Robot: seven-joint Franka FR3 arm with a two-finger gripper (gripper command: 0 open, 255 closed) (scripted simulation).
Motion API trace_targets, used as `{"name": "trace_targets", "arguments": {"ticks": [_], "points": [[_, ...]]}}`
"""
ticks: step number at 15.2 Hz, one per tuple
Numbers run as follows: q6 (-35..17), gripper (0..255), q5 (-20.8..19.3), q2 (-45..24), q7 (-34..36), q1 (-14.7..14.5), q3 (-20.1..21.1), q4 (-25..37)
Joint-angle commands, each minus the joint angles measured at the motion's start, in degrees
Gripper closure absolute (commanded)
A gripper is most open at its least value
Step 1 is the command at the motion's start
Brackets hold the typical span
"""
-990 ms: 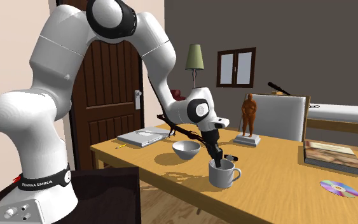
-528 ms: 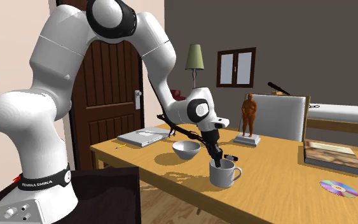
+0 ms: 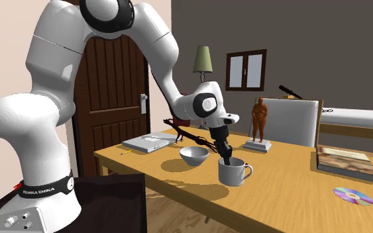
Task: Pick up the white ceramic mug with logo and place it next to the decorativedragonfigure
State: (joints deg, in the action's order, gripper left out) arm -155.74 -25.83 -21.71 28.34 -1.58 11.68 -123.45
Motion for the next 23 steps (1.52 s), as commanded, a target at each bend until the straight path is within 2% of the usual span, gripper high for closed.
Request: {"name": "trace_targets", "arguments": {"ticks": [1,23], "points": [[1.22,255,1.08,1.18,-1.01,0.54,0.72,0.08],[14.77,255,11.33,13.05,-9.76,3.48,5.17,2.71]]}}
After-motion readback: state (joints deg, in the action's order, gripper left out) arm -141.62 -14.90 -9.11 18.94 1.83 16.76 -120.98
